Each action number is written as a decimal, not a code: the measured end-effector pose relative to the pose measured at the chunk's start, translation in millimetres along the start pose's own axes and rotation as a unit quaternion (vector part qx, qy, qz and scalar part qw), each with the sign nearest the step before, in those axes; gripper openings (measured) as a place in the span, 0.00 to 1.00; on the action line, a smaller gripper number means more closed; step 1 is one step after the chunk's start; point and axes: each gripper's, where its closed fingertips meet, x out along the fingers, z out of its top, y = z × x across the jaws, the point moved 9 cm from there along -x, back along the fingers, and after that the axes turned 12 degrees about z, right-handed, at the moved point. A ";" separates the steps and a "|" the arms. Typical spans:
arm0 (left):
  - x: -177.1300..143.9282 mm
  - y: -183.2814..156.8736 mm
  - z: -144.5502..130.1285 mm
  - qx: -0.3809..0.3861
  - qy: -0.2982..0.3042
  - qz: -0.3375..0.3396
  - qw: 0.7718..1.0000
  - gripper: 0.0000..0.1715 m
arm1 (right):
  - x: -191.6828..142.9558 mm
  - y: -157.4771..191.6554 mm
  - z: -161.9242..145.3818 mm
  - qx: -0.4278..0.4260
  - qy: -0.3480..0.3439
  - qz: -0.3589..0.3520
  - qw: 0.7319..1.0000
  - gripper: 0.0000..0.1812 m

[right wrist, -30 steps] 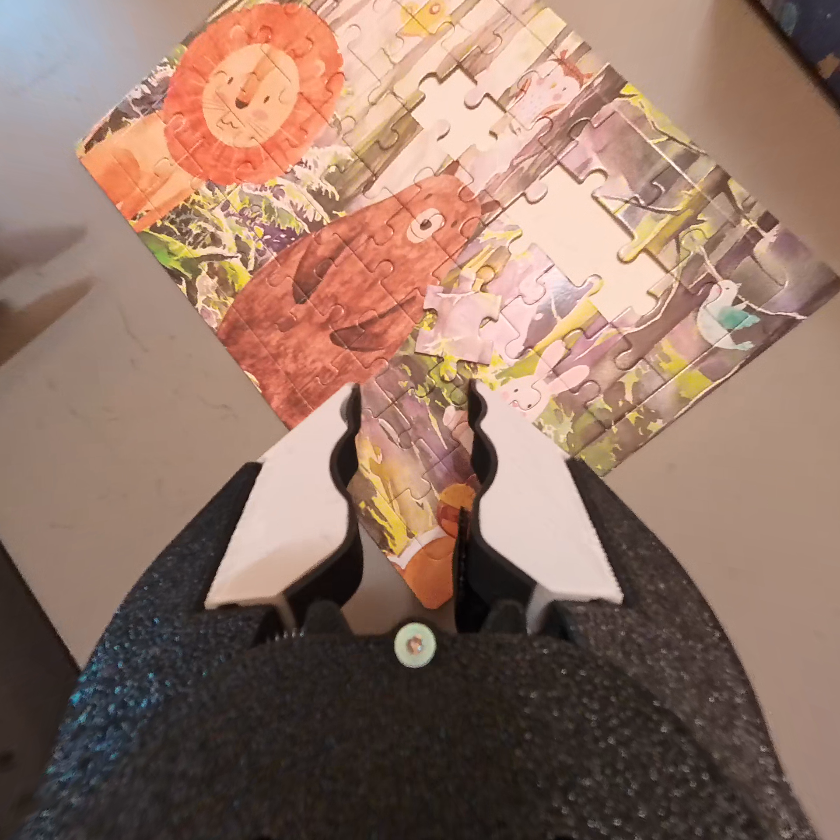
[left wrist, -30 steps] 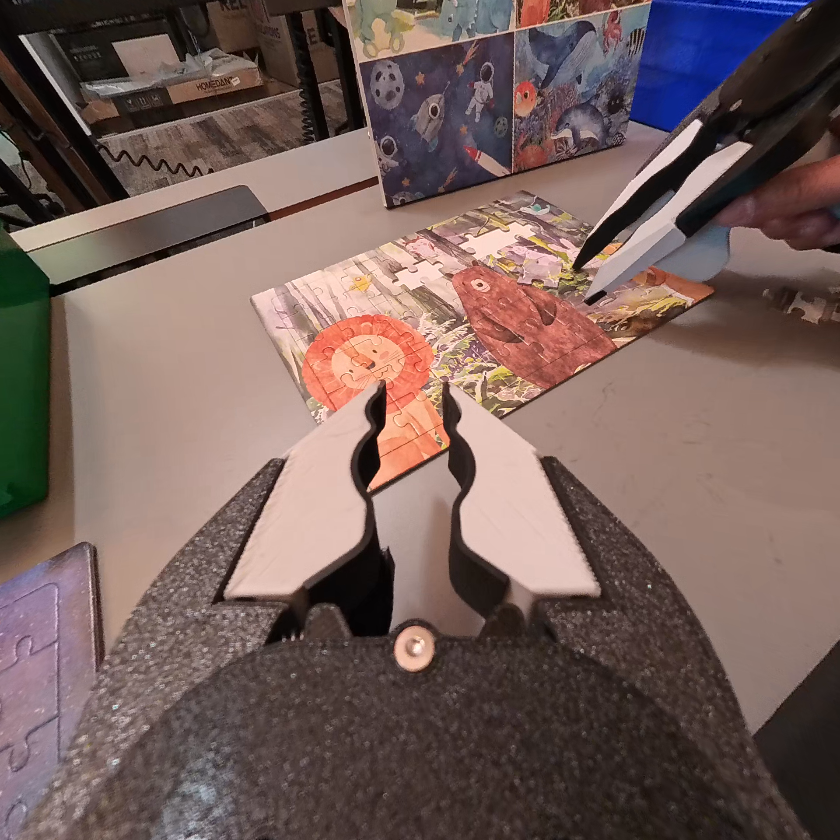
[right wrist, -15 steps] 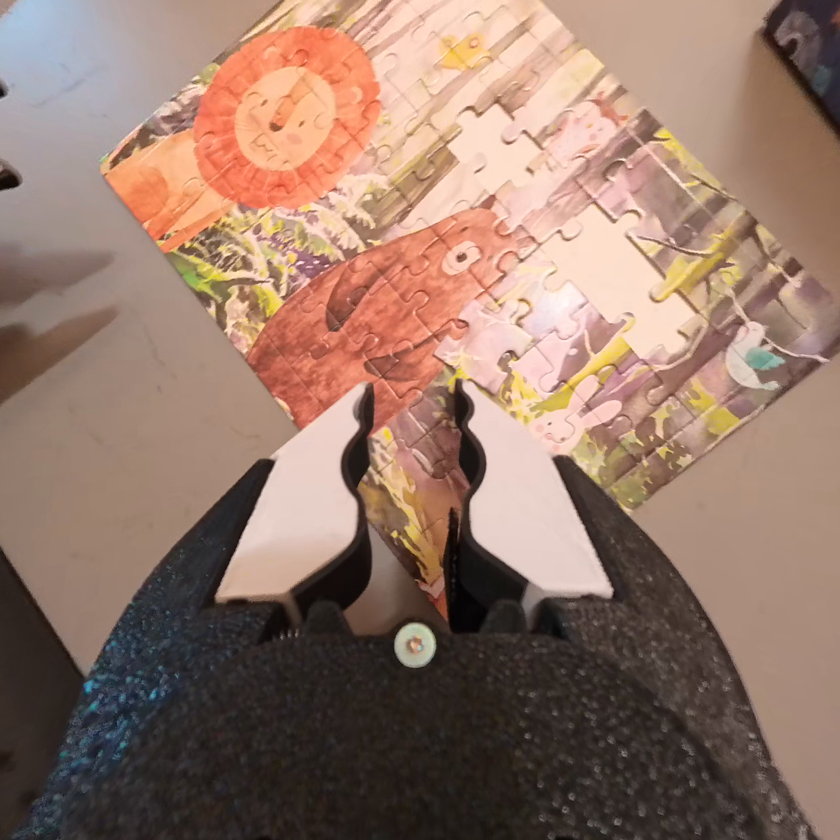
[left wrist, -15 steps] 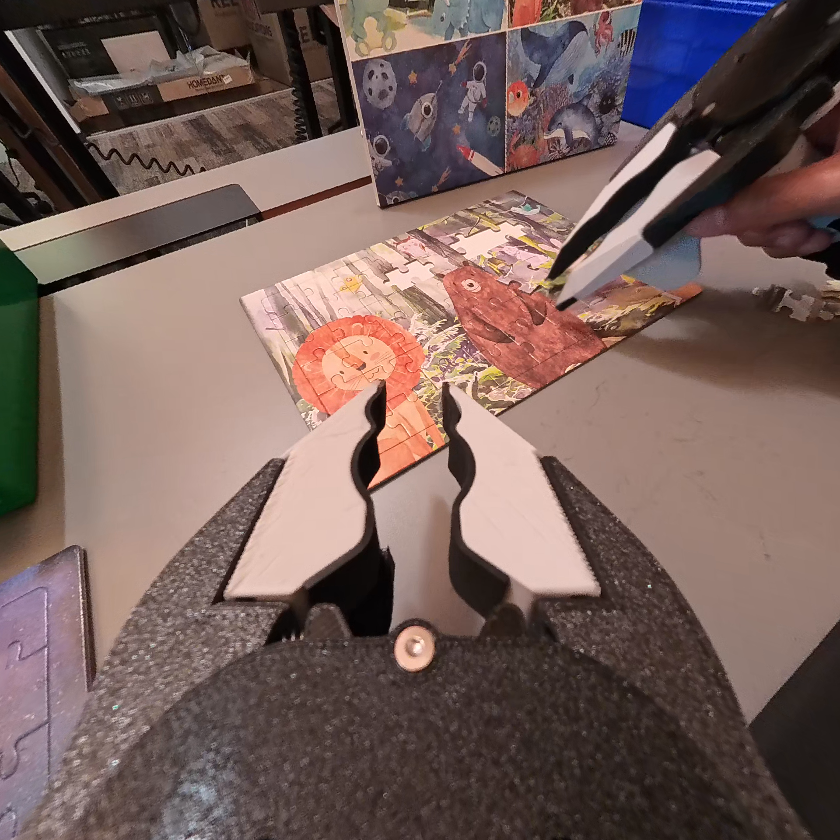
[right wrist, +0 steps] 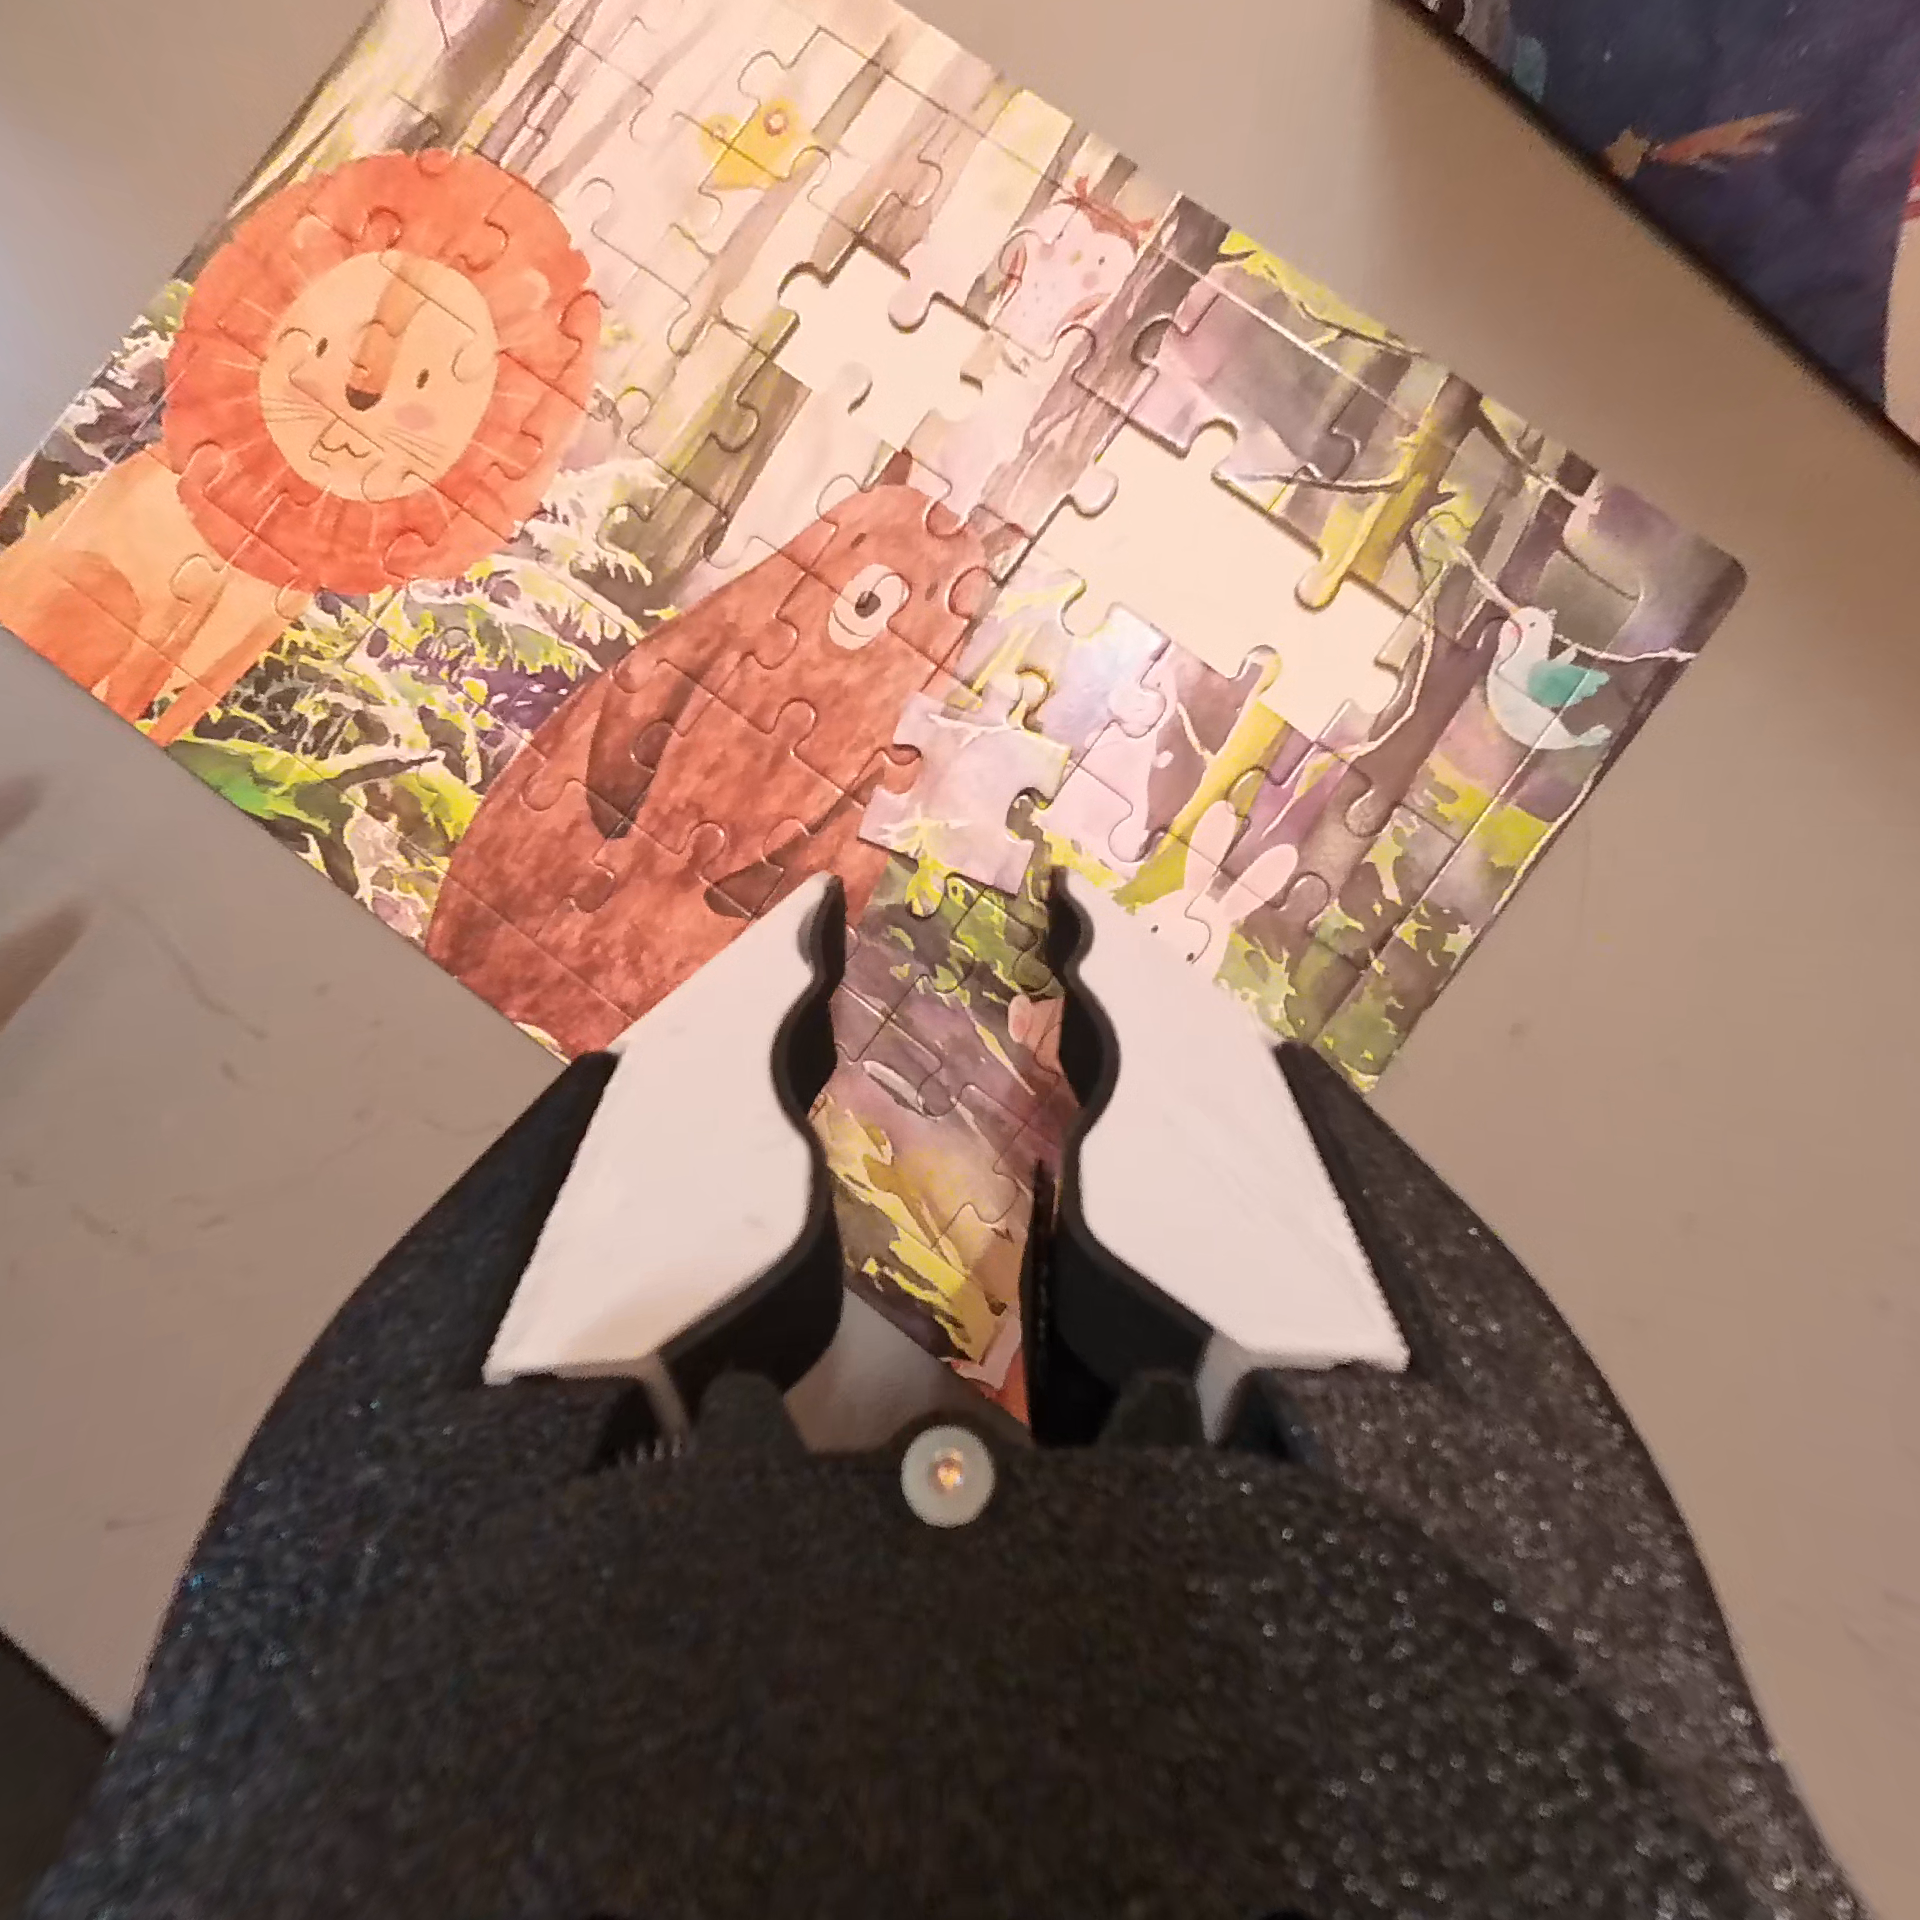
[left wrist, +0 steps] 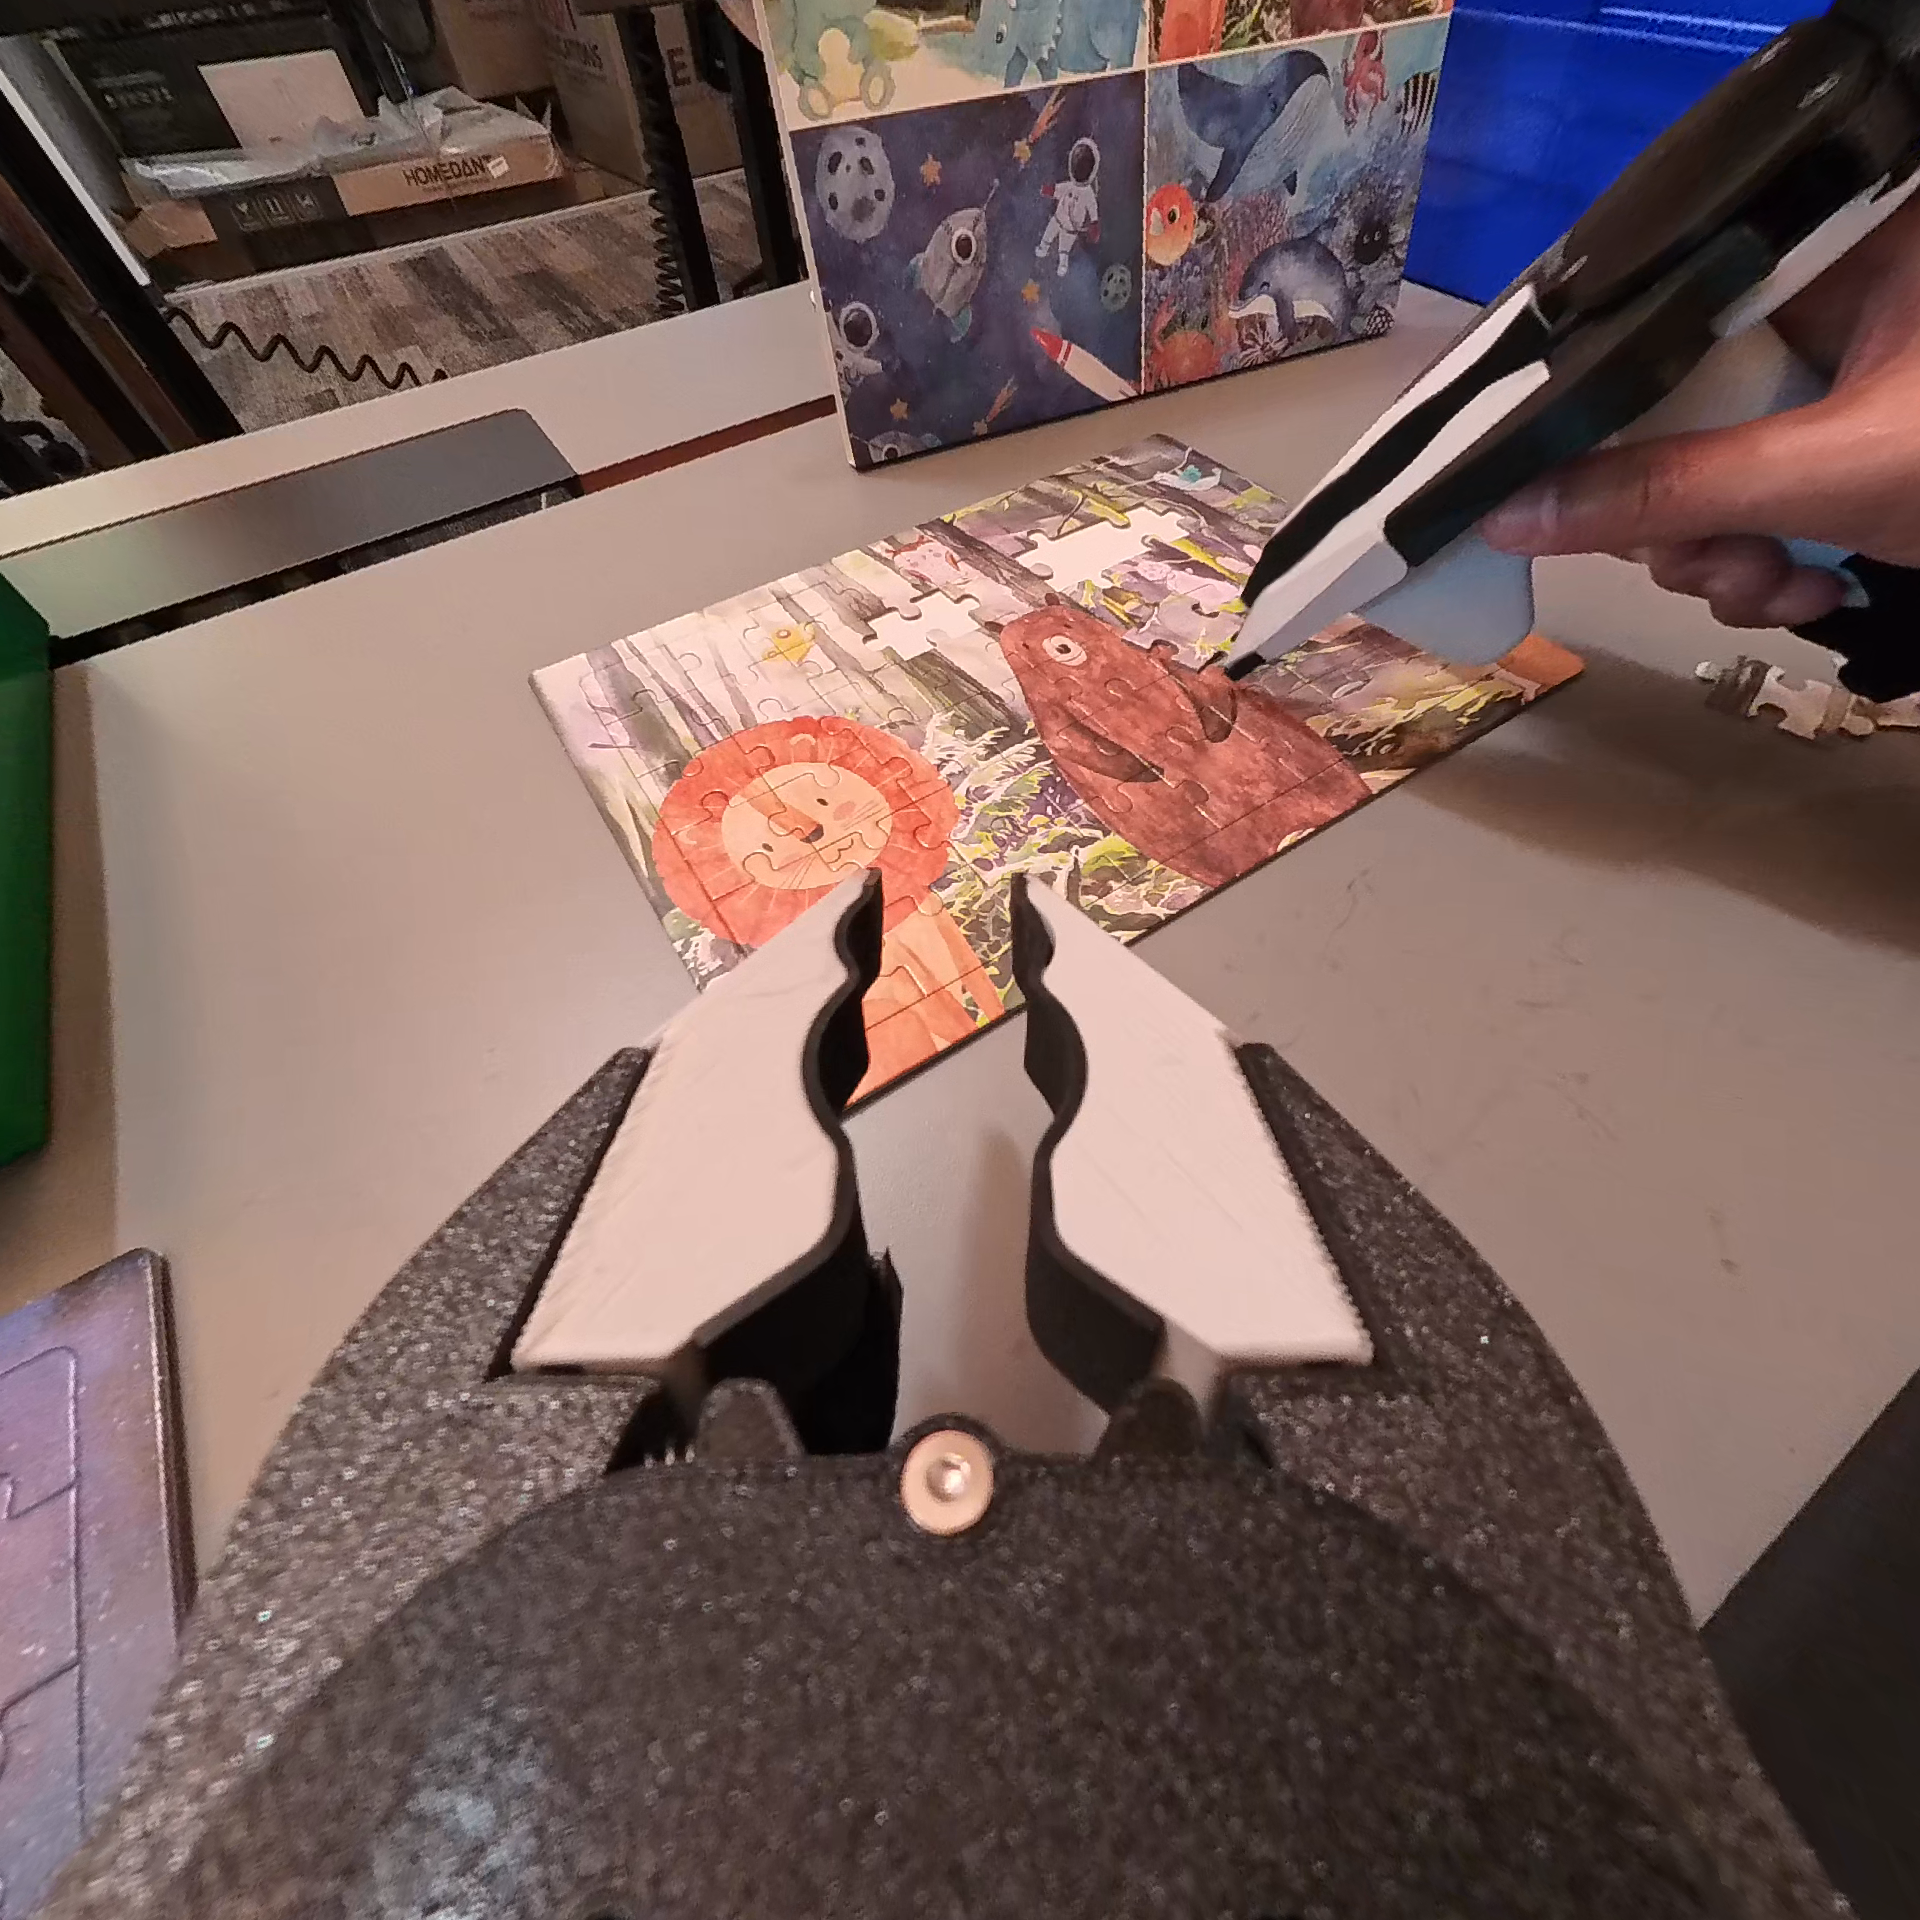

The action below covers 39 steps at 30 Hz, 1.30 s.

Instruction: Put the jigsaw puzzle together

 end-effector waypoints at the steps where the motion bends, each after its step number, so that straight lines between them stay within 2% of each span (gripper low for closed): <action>1: 0.1 -0.2 -0.1 0.000 0.000 0.000 1.000 0.14 | 0.3 -0.4 0.2 0.000 0.000 -0.005 1.000 0.22; 5: 0.8 -1.8 -0.9 0.005 0.004 -0.003 1.000 0.14 | 4.4 -0.5 2.4 0.018 -0.011 -0.018 1.000 0.24; 7: 1.0 -1.9 -1.0 0.006 0.005 -0.002 1.000 0.14 | 4.6 1.9 4.0 0.047 -0.028 -0.035 0.998 0.32; 13: 1.1 -1.5 -0.9 0.004 0.005 -0.002 1.000 0.14 | 9.5 13.6 1.4 0.066 -0.052 -0.058 0.995 0.27; 20: 1.0 -1.6 -0.9 0.002 0.005 -0.004 1.000 0.14 | 11.6 14.9 0.5 0.034 -0.057 -0.104 0.992 0.25; 26: 1.2 -1.5 -0.9 0.003 0.005 -0.003 1.000 0.14 | 14.7 15.2 -1.3 0.041 -0.069 -0.085 0.993 0.19; 39: 0.5 -2.2 -1.0 0.005 0.004 -0.003 1.000 0.14 | 10.0 12.3 -1.5 0.022 -0.052 -0.073 0.996 0.18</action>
